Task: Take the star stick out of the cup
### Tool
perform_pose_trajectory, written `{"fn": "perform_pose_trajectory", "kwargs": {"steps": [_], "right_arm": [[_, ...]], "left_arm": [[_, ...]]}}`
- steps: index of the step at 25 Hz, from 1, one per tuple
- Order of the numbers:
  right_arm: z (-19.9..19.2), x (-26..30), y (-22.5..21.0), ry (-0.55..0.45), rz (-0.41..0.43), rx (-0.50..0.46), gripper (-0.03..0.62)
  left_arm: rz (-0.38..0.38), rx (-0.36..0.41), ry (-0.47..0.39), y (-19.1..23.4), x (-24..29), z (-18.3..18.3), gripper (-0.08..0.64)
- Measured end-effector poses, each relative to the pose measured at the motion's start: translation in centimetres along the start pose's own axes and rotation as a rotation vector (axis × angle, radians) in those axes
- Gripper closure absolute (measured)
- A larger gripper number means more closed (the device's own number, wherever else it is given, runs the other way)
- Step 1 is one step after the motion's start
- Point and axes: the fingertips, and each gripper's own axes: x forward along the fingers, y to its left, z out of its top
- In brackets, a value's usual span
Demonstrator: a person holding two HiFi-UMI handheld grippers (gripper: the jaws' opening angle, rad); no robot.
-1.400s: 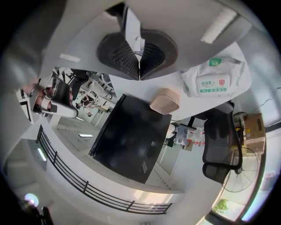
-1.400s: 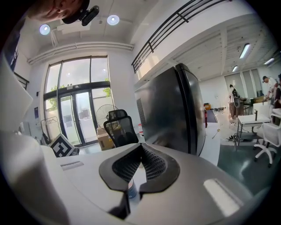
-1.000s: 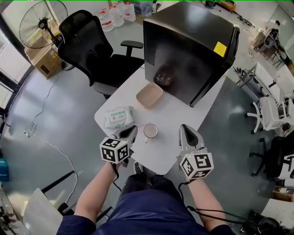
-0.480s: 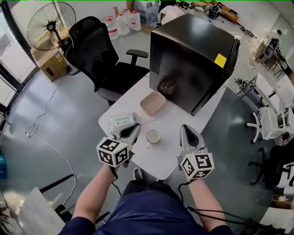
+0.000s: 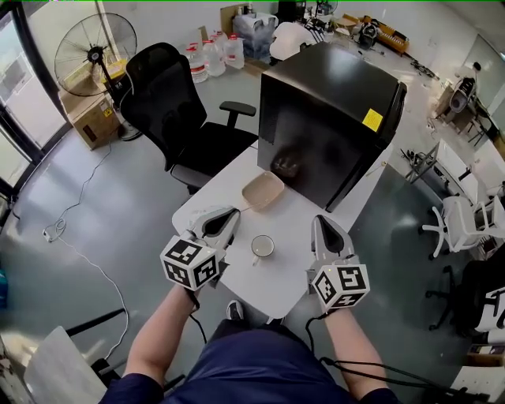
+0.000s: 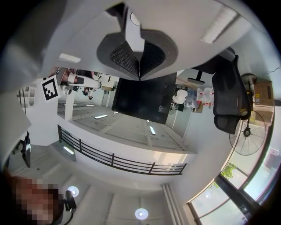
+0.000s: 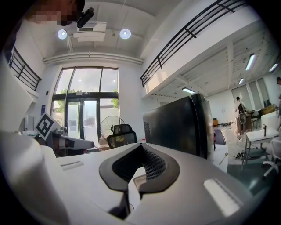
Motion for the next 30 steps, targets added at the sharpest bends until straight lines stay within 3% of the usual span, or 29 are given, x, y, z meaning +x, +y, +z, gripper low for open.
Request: {"fn": "perform_pose_trajectory", "kwargs": {"steps": [10, 30], "right_arm": [[2.7, 0.4, 0.5, -0.041, 0.017, -0.033, 0.586], [5.9, 0.8, 1.1, -0.094, 0.037, -0.086, 0.585]], "left_arm": [[-0.013, 0.04, -0.087, -0.7, -1.0, 4.2, 0.551], [-0.008, 0.072, -0.144, -1.2, -2.1, 6.5, 0.551]]}}
